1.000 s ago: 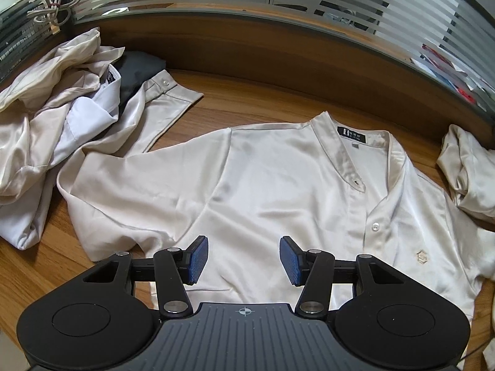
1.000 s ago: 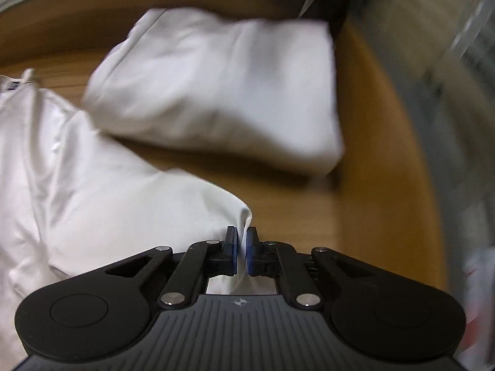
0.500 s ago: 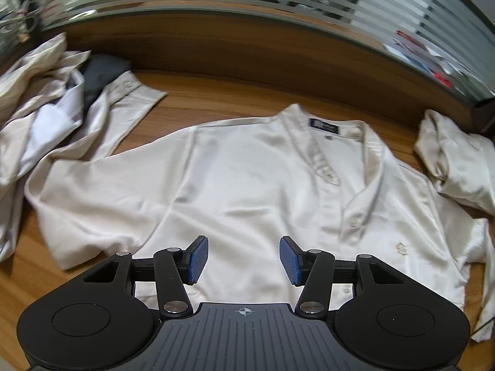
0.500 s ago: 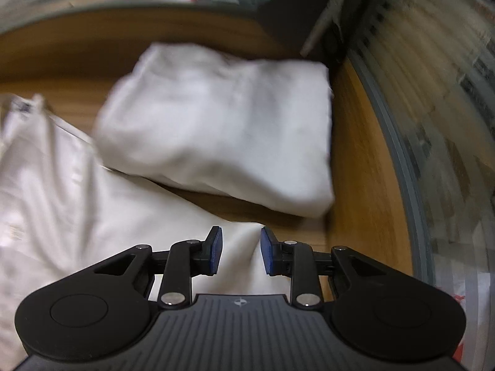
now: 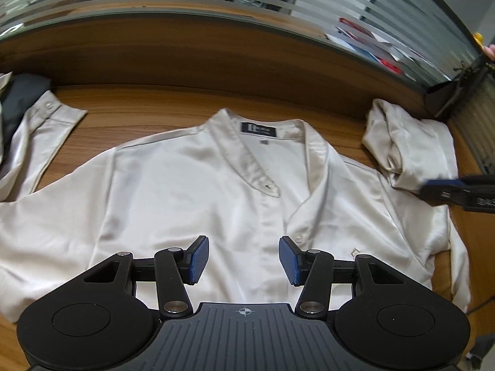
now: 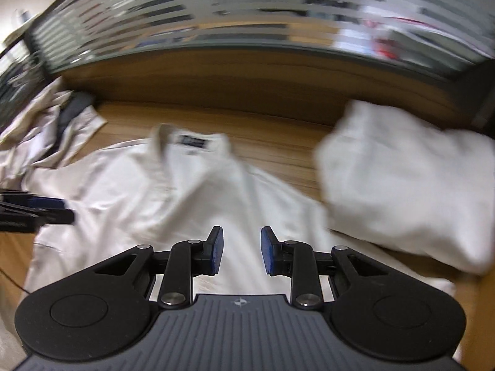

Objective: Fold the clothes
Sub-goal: 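Grasp the collar placket with the right gripper while the left gripper hovers open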

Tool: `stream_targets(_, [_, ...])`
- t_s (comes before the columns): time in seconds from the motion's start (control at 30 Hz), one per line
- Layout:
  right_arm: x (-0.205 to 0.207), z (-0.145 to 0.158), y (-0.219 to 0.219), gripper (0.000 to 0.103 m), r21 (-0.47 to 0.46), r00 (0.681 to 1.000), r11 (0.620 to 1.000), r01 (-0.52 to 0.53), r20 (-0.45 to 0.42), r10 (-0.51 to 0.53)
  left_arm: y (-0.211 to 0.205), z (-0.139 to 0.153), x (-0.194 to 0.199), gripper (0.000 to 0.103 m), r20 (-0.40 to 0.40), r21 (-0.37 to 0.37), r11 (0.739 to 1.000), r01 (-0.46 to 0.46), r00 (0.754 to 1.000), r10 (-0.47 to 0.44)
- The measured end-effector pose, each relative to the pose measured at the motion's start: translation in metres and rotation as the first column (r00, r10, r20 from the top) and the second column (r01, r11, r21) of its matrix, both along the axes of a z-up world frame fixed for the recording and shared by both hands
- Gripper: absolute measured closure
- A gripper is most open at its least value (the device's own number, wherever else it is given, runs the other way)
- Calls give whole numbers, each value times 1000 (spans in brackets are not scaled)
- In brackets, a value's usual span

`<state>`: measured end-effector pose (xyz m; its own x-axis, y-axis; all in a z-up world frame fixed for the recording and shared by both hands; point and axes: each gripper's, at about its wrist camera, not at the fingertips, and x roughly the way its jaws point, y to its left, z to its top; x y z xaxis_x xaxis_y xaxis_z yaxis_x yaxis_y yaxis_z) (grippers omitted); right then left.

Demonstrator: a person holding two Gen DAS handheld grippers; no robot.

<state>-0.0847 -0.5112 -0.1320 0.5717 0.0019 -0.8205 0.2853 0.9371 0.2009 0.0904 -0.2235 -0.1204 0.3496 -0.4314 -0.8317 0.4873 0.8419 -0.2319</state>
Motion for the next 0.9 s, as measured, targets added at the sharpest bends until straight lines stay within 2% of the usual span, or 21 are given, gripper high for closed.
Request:
stream_targets(0.03, [12,-3,10,76,7,1000,1000,-26,6,26,-1,-1,0,50,2,0,1000,9,1000,-9])
stream_targets(0.1, [33,-8,26,92,11,997,997,-74,23,74,-2,-3,1,50,8,7,1000,23,1000,-23])
stream_targets(0.27, [88,-30,55,94,20,990,990,-140,11,140,-1,-7,4,50,14,22,999,45,999,-45])
stream_targets(0.43, [127,-61,62,94,27,982,984,-178,-59,180,-1,-13,9,50,-2,27,998,50,999,-50])
stream_targets(0.77, [92,-84,32,93,17,984,997,-75,-161,77,-8,-24,13,50,-40,28,998,53,998,-52])
stream_targets(0.9, [87,-91,28,93,24,985,999,-42,-167,45,-10,-25,14,50,-39,39,997,62,997,-60])
